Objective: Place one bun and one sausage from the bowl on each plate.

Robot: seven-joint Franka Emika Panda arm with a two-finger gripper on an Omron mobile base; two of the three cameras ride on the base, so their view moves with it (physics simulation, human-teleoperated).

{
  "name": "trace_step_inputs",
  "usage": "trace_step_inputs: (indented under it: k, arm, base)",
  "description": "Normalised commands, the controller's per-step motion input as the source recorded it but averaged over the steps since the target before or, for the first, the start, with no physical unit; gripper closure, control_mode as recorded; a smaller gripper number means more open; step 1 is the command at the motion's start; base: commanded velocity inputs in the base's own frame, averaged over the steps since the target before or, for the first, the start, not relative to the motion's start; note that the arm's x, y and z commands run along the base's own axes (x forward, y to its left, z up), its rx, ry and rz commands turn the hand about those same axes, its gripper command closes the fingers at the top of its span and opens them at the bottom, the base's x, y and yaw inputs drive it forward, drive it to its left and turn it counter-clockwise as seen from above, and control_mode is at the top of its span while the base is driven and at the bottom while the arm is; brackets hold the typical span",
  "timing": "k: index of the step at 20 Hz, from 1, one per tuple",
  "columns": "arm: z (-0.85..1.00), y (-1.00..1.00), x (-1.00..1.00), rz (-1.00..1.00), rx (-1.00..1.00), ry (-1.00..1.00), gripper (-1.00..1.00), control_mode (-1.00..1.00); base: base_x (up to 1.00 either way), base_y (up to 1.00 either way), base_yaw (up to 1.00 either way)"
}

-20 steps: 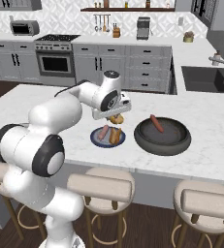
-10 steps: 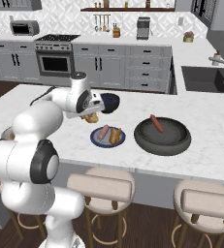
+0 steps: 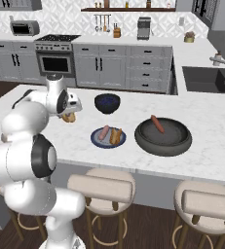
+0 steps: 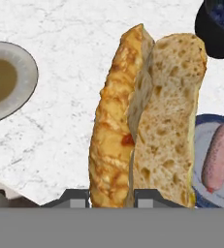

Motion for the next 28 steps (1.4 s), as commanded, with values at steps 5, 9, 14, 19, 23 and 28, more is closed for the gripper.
trace_step_inputs:
  k: [5,9,14,19,23,28]
  arm:
    - [0.0,0.9,0.0,0.0,0.07,0.01,1.0,-1.0]
    - [0.0,0.86,0.0,0.0,0.04,0.06,1.0,-1.0]
    - [-0.02,0.81,0.0,0.0,0.02,0.05,1.0,-1.0]
    - [-0.2,0.69,-0.05,0.0,0.0,0.05,1.0,-1.0]
    - [-0.36,0.56,-0.12,0.0,0.0,0.06,1.0,-1.0]
    - [-0.37,0.55,-0.02,0.0,0.0,0.04,1.0,-1.0]
  base:
    - [0.0,0.0,0.0]
    - [0.0,0.0,0.0]
    - [0.0,0.0,0.0]
    - [0.0,0.0,0.0]
    - [0.0,0.0,0.0]
    - [0.0,0.0,0.0]
